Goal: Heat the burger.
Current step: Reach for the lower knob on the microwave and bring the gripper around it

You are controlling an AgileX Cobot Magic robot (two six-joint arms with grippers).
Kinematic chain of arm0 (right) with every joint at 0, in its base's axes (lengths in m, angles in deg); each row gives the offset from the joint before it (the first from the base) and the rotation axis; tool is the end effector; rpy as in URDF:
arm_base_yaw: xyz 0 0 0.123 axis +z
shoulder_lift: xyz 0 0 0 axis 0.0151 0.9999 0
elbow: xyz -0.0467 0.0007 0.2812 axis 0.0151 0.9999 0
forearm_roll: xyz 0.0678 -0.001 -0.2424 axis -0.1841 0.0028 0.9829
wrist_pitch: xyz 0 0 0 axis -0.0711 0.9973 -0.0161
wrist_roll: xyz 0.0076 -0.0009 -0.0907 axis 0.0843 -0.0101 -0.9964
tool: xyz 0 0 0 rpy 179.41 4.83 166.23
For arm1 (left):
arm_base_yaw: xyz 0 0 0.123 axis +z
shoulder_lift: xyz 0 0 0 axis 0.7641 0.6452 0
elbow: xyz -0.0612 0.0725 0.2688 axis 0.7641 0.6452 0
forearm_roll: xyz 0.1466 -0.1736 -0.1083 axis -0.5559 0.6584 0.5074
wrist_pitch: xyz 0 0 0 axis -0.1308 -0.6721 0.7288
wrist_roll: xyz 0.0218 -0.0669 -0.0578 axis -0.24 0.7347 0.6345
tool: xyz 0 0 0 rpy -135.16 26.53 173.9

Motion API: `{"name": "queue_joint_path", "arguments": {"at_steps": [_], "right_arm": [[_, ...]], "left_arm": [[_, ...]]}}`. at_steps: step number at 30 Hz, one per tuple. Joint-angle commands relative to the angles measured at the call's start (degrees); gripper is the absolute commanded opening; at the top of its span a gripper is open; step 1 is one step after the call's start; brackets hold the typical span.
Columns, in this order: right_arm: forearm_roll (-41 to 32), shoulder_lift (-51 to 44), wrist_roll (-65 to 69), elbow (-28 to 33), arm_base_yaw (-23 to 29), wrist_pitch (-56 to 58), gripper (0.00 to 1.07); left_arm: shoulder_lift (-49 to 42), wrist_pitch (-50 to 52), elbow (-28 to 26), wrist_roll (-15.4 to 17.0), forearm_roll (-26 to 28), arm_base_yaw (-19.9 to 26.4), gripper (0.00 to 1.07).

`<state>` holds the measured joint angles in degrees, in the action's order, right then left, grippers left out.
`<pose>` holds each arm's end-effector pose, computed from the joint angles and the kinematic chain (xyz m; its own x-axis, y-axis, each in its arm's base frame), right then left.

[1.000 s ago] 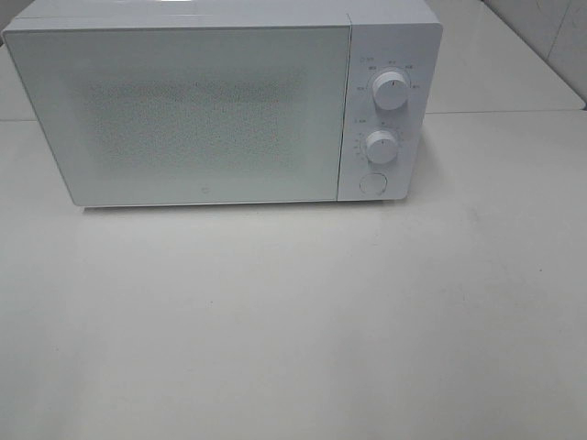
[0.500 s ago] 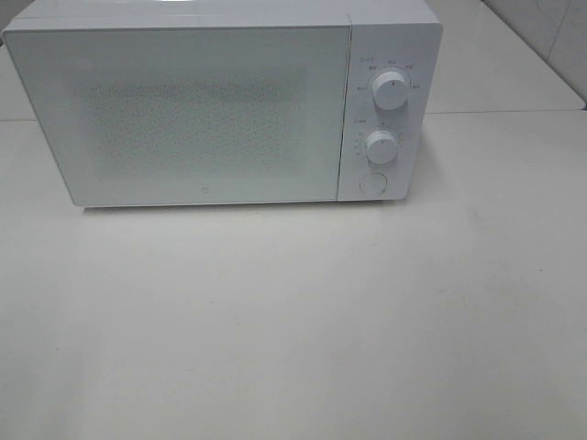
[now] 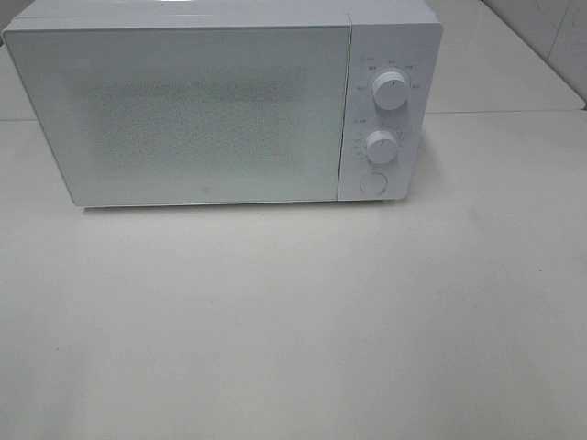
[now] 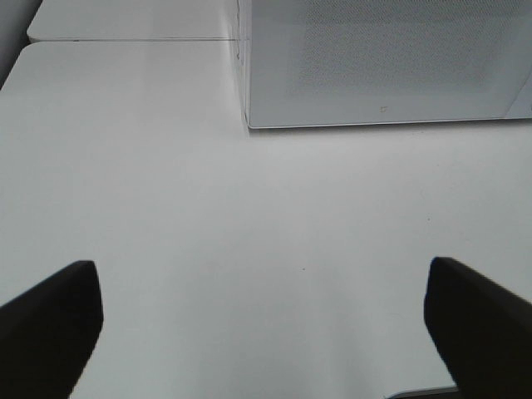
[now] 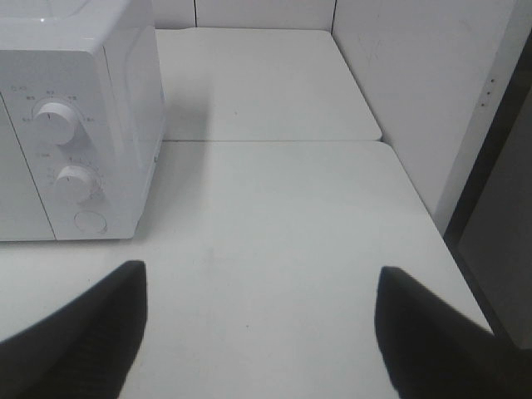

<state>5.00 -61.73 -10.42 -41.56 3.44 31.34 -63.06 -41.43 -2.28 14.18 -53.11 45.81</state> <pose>0.0392 -0.0078 0.3166 -0.2221 -0.0201 -0.9748 0.0554 0.9979 -0.0332 -0.0086 -0.0059 0.2808 -0.4479 0.0218 -0.8938 0.1291 0.9908 -0.0405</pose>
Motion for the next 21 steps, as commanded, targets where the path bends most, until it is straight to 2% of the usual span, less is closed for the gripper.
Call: {"name": "queue_joint_path", "arguments": {"at_steps": [1, 4, 8, 11, 17, 21], "right_arm": [[0.34, 2.46, -0.46, -0.29, 0.0, -5.1, 0.74], [0.0, 4.58, -0.29, -0.29, 0.0, -7.85, 0.76], [0.06, 8.82, -0.29, -0.29, 0.0, -8.59, 0.86], [-0.11, 11.92, -0.29, -0.29, 0.0, -11.06, 0.88], [-0.06, 17.82, -0.29, -0.23, 0.0, -17.36, 0.88], [0.17, 24.35, -0.29, 1.32, 0.0, -26.47, 0.88]], "left_arm": [[-1.26, 0.23, 0.0, -0.23, 0.29, 0.23, 0.98], [-1.26, 0.23, 0.0, -0.23, 0.29, 0.23, 0.98], [-1.26, 0.23, 0.0, -0.23, 0.29, 0.23, 0.98], [-1.26, 0.23, 0.0, -0.23, 0.29, 0.23, 0.98], [-1.26, 0.23, 0.0, -0.23, 0.29, 0.23, 0.98], [-1.26, 0.23, 0.0, -0.23, 0.29, 0.23, 0.98]]}}
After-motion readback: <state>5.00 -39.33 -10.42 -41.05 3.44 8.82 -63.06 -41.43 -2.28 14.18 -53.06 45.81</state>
